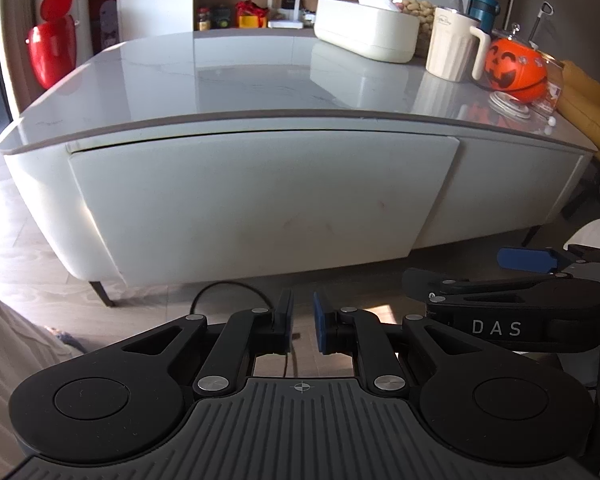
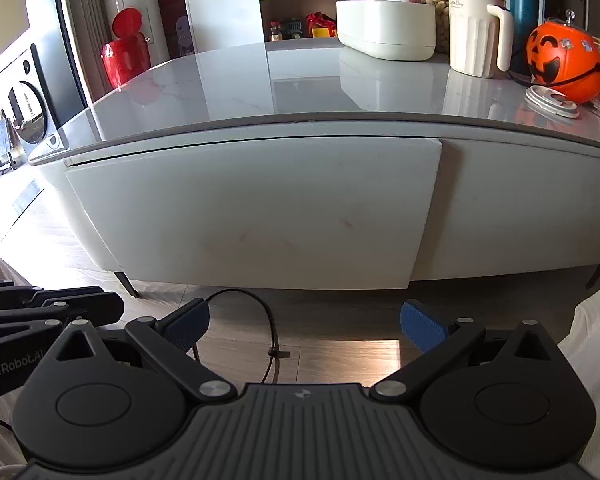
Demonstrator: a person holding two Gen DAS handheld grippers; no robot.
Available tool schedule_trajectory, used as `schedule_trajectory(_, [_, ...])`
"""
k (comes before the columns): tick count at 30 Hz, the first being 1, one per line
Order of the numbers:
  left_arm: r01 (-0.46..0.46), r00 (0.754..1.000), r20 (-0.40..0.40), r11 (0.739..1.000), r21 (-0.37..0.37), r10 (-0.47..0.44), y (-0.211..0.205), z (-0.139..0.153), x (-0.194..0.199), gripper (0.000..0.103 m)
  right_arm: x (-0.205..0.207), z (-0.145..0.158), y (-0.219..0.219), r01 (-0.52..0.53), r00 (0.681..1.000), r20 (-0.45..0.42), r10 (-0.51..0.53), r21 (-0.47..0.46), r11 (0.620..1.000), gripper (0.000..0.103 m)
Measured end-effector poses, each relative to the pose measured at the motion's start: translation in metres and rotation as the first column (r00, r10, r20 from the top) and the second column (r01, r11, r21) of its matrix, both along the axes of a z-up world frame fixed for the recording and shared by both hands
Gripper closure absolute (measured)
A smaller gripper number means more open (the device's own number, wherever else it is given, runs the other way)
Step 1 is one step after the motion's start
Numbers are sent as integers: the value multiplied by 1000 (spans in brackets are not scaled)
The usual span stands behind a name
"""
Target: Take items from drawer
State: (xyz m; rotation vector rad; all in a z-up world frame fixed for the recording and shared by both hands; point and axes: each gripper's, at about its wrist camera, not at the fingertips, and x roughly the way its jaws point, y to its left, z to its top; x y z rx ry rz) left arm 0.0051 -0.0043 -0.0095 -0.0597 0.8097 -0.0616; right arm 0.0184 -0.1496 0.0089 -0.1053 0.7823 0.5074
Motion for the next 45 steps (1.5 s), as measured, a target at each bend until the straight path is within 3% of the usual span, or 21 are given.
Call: schedule_trajectory(45, [-18, 1000, 20, 1000, -16, 19, 7, 6, -4, 89, 1, 1, -2, -10, 1000, 2, 10, 8, 1000, 0])
